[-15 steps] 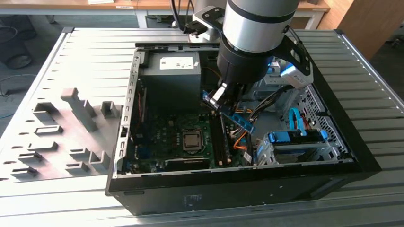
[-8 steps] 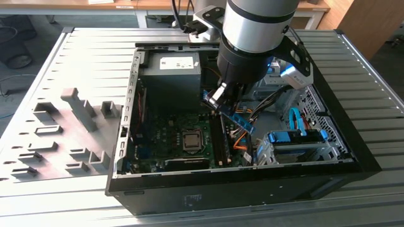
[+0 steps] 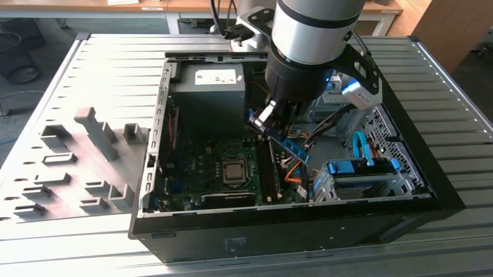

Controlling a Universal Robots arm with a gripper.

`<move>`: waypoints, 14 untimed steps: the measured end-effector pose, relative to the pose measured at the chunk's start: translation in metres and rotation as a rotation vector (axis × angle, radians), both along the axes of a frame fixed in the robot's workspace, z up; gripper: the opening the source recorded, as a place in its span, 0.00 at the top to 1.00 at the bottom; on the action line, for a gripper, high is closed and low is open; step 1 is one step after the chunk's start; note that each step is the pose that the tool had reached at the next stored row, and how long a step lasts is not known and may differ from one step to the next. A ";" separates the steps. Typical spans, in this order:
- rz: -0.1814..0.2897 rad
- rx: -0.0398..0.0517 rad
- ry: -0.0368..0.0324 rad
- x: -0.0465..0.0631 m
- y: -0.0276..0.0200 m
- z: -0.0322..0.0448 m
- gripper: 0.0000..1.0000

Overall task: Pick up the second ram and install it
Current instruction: 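Insert the second ram into the second slot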

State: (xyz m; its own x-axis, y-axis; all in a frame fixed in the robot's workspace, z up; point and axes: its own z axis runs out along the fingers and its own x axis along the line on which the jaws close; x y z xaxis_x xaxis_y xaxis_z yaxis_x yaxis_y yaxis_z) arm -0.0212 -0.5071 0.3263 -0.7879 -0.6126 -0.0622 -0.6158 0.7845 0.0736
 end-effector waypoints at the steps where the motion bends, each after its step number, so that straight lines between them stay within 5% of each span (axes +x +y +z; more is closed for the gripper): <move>1: -0.003 0.0000 0.0000 0.000 0.0000 0.0000 0.86; 14: -0.041 -0.0003 -0.0001 0.000 0.0000 0.0000 0.86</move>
